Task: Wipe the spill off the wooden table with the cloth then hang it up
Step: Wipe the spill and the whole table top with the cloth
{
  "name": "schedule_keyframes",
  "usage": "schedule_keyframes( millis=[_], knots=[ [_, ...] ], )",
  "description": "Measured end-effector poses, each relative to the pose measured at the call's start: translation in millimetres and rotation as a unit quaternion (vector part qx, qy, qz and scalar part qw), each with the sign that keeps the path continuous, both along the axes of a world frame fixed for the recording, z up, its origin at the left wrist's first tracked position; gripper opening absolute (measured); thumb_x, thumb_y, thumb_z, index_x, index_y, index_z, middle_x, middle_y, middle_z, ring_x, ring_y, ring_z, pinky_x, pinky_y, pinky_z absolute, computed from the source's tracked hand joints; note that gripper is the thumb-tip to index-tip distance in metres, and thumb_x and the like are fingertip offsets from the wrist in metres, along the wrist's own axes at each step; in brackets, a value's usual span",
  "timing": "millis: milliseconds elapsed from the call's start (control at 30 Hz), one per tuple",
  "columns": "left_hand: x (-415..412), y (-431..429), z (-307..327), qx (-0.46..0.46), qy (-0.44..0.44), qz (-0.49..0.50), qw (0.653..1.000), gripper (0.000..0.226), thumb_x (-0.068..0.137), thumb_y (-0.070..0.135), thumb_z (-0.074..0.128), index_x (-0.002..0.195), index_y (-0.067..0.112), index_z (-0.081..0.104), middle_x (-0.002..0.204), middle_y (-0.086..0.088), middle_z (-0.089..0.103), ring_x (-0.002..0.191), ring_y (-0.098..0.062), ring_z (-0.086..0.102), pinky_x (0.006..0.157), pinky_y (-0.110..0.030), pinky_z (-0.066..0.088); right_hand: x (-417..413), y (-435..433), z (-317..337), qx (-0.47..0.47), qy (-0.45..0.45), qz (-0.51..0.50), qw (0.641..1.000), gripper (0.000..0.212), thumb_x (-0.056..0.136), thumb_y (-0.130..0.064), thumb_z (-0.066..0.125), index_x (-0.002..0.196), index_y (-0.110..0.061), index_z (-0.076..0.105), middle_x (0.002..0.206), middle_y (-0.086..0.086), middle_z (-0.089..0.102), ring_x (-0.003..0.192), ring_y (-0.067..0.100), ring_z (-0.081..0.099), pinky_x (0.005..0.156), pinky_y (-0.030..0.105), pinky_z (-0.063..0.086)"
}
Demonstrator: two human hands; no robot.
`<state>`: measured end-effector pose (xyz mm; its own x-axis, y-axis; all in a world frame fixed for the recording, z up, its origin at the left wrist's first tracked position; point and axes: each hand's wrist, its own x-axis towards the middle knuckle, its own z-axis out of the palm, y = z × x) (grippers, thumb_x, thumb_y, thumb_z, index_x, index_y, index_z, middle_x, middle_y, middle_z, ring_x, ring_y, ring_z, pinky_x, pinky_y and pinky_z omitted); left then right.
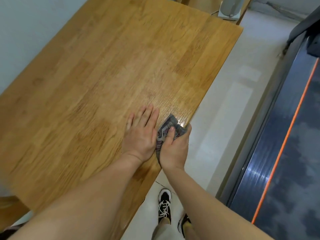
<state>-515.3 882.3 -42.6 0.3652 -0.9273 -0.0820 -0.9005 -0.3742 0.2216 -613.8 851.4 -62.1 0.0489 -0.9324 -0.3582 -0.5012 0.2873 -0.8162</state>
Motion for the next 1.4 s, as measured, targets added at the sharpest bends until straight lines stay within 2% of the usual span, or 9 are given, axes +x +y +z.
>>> schedule_keyframes(
  millis=[133, 267, 500, 700, 867, 1067, 1167, 1267, 1400],
  knots=[
    [2.1, -0.7, 0.4, -0.022, 0.009, 0.005, 1.0, 0.061, 0.088, 0.031, 0.019, 0.146, 0.019, 0.034, 0.155, -0.001, 0.028, 0.145, -0.02, 0.018, 0.117, -0.041, 0.005, 14.5, -56.0, -4.9, 0.02, -0.004, -0.069, 0.997, 0.053, 0.101, -0.043, 0.037, 0.141, -0.009, 0.035, 0.135, 0.012, 0.055, 0.121, 0.031, 0.054, 0.094, 0.037, 0.044],
    [4.5, 0.1, -5.2, -0.058, 0.02, 0.005, 0.998, 0.056, 0.088, 0.023, 0.029, 0.142, 0.016, 0.042, 0.151, -0.004, 0.037, 0.142, -0.024, 0.026, 0.116, -0.046, 0.012, 24.1, -65.7, -7.4, -0.012, 0.024, -0.113, 0.993, 0.051, 0.102, -0.042, 0.035, 0.142, -0.011, 0.037, 0.134, 0.009, 0.057, 0.119, 0.028, 0.055, 0.087, 0.032, 0.041],
    [5.7, 24.9, -4.2, -0.072, 0.068, -0.027, 0.995, 0.05, 0.093, 0.012, 0.043, 0.142, 0.015, 0.042, 0.151, -0.005, 0.036, 0.143, -0.022, 0.023, 0.117, -0.041, 0.012, 12.3, 42.7, -14.9, -0.062, 0.028, -0.087, 0.994, 0.052, 0.102, -0.038, 0.037, 0.142, -0.006, 0.037, 0.138, 0.012, 0.054, 0.124, 0.03, 0.052, 0.097, 0.039, 0.043],
    [8.4, 145.8, -3.8, -0.079, 0.088, -0.077, 0.99, 0.05, 0.089, 0.019, 0.033, 0.134, 0.009, 0.052, 0.141, -0.011, 0.049, 0.134, -0.029, 0.041, 0.11, -0.047, 0.031, 9.8, 135.4, -8.3, -0.025, 0.011, -0.096, 0.995, 0.049, 0.102, -0.035, 0.04, 0.142, -0.007, 0.039, 0.137, 0.012, 0.055, 0.124, 0.029, 0.051, 0.096, 0.031, 0.038],
    [3.8, 212.6, -5.5, -0.121, 0.11, -0.043, 0.986, 0.044, 0.091, 0.016, 0.037, 0.13, 0.007, 0.056, 0.138, -0.011, 0.052, 0.13, -0.028, 0.043, 0.105, -0.047, 0.039, 8.2, 225.0, 0.2, 0.08, -0.031, -0.146, 0.985, 0.039, 0.101, -0.04, 0.042, 0.126, -0.012, 0.053, 0.116, 0.01, 0.065, 0.108, 0.029, 0.06, 0.087, 0.032, 0.044],
    [-7.1, 285.9, -8.8, -0.146, 0.133, 0.035, 0.98, 0.038, 0.089, 0.017, 0.041, 0.12, 0.015, 0.063, 0.136, -0.004, 0.054, 0.125, -0.026, 0.047, 0.095, -0.047, 0.044, 5.5, 294.3, 13.1, 0.307, -0.135, -0.218, 0.917, 0.045, 0.089, -0.064, 0.048, 0.088, -0.022, 0.063, 0.094, 0.005, 0.071, 0.093, 0.027, 0.067, 0.091, 0.043, 0.053],
    [-15.7, 312.2, -4.3, -0.16, 0.149, 0.066, 0.974, 0.036, 0.088, 0.019, 0.042, 0.11, 0.012, 0.068, 0.127, -0.005, 0.059, 0.112, -0.026, 0.052, 0.091, -0.042, 0.048, 2.6, 316.9, 30.4, 0.373, -0.162, -0.201, 0.891, 0.06, 0.084, -0.072, 0.049, 0.098, -0.016, 0.069, 0.095, 0.01, 0.074, 0.09, 0.029, 0.07, 0.089, 0.047, 0.056],
    [-27.6, 331.0, 16.9, -0.126, 0.204, 0.149, 0.959, 0.031, 0.09, 0.024, 0.042, 0.103, 0.016, 0.07, 0.104, 0.003, 0.059, 0.094, -0.017, 0.053, 0.075, -0.032, 0.048, -6.3, 335.5, 62.8, 0.454, -0.186, -0.169, 0.855, 0.052, 0.09, -0.059, 0.055, 0.109, -0.012, 0.068, 0.098, 0.015, 0.075, 0.094, 0.031, 0.071, 0.09, 0.049, 0.055],
    [-34.9, 354.0, 42.6, 0.009, 0.312, 0.241, 0.919, 0.027, 0.093, 0.048, 0.042, 0.106, 0.033, 0.06, 0.093, 0.009, 0.061, 0.082, -0.01, 0.054, 0.065, -0.026, 0.038, -20.6, 335.2, 94.4, 0.458, -0.129, -0.017, 0.879, 0.043, 0.093, -0.048, 0.056, 0.11, -0.01, 0.069, 0.097, 0.014, 0.075, 0.093, 0.029, 0.071, 0.086, 0.042, 0.057]
  ],
)
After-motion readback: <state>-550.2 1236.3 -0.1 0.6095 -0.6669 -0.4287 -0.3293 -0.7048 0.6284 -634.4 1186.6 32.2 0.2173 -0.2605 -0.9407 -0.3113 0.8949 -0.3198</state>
